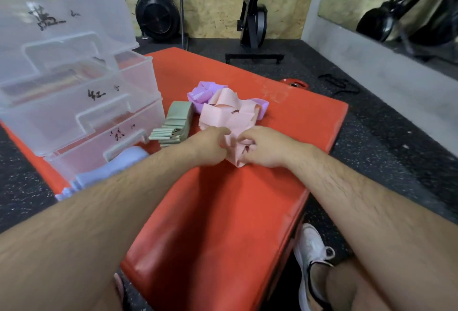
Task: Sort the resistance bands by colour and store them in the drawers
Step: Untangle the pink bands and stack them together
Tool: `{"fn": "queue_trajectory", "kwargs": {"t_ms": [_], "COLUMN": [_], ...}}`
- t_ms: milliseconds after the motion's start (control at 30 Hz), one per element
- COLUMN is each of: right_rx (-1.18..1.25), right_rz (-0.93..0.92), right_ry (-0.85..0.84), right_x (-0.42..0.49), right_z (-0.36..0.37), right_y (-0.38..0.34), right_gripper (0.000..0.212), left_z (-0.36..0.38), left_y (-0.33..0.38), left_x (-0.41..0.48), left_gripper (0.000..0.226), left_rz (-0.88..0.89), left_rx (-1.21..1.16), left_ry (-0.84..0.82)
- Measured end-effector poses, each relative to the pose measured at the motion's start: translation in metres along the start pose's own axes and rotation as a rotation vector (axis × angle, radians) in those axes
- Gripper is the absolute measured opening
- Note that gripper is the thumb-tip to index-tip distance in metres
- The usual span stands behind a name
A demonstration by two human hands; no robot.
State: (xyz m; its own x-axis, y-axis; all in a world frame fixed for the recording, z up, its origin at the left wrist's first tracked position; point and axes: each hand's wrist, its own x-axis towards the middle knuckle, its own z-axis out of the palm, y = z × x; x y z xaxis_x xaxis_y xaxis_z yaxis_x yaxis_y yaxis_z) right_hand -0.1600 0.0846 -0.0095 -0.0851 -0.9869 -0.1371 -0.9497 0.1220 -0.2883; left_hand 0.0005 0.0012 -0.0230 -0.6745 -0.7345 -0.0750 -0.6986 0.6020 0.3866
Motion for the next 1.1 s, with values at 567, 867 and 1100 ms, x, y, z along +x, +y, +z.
{"fn": "queue_trajectory", "kwargs": {"t_ms": [567,867,1100], "right_rx": [0.054,0.083,-0.002], "right_rz": [0.178,0.181,0.098], "right_ry": [0.083,0.07,0.109], "right_x": [0.001,0.006,0.001], "right_z": [-0.008,-0.005,-0.014], "right_y": [0.04,0.053,0.057], "right_gripper": [0.049,0.02,0.02], "left_z": [0.015,0.006,-0.013], "left_y": [0.032,0.029,0.029], "left_x": [0.012,0.012,0.015], "left_gripper": [0.038,0.037,0.014], "left_rz": [0.038,0.02,0.064], "left_rx": [0.073,0.119,0.07], "left_ry": [-0.003,-0.042,0.11]}}
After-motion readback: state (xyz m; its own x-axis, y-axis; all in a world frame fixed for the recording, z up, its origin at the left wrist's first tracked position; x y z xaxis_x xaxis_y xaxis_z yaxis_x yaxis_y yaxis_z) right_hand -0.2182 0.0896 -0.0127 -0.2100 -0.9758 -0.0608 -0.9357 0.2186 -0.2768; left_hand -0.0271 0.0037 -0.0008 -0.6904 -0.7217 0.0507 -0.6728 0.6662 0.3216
